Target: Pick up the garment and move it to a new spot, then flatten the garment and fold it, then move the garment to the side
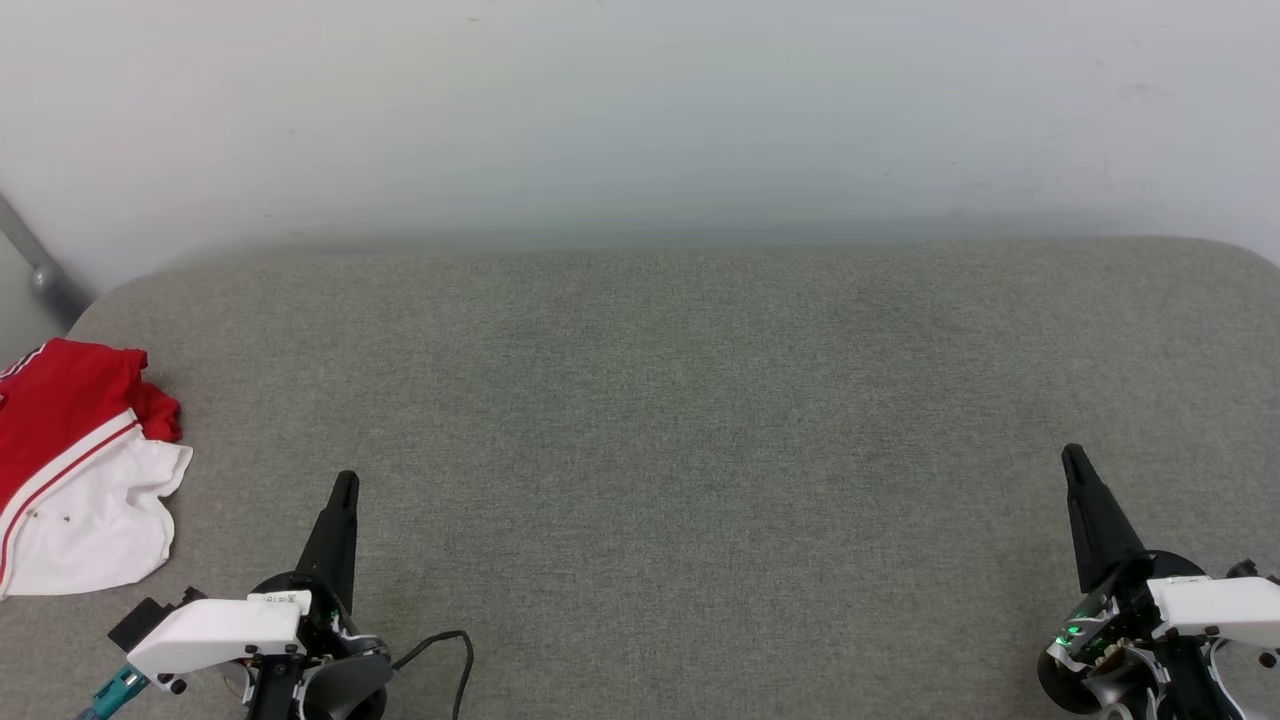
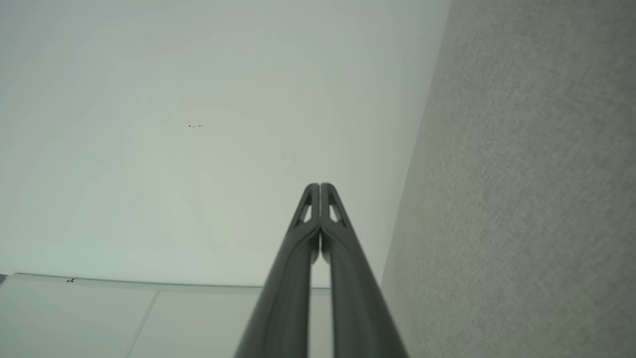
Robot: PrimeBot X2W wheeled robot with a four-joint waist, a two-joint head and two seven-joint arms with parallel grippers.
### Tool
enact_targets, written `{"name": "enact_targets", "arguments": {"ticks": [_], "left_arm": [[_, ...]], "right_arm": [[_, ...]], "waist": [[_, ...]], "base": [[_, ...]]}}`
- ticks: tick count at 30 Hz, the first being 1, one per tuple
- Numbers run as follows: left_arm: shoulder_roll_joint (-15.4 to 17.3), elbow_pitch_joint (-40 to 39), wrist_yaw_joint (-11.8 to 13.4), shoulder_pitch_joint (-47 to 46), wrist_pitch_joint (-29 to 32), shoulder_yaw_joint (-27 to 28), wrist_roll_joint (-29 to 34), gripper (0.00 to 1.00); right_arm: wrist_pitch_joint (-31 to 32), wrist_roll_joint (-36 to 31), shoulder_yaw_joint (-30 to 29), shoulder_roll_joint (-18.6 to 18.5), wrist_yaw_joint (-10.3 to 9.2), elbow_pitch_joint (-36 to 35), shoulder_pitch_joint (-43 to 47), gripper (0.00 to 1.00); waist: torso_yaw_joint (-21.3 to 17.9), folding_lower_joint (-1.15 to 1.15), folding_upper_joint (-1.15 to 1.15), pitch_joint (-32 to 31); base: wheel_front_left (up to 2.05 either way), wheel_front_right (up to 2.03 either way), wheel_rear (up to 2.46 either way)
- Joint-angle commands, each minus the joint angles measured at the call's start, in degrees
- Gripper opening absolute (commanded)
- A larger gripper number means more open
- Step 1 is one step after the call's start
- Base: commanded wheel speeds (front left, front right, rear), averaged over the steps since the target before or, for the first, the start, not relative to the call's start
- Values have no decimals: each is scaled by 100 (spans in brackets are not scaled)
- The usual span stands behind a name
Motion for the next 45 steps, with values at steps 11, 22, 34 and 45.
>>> {"name": "enact_targets", "arguments": {"ticks": [11, 22, 34, 45], "left_arm": [[-10, 2, -14, -48, 20, 8, 7, 0], [0, 4, 0, 1, 0, 0, 0, 100], [-2, -20, 1, -25, -312, -347, 79, 100], [0, -332, 2, -38, -597, -590, 643, 100]], "right_arm": [[4, -28, 1, 23, -2, 7, -70, 0], [0, 0, 1, 0, 0, 4, 1, 100], [-312, -116, 102, 3, 0, -128, 121, 100], [-595, -604, 146, 4, 0, -288, 174, 100]], "waist": [[0, 0, 0, 0], [0, 0, 0, 0], [1, 0, 0, 6], [7, 0, 0, 7]], "base": [[0, 0, 0], [0, 0, 0], [0, 0, 0], [0, 0, 0]]}}
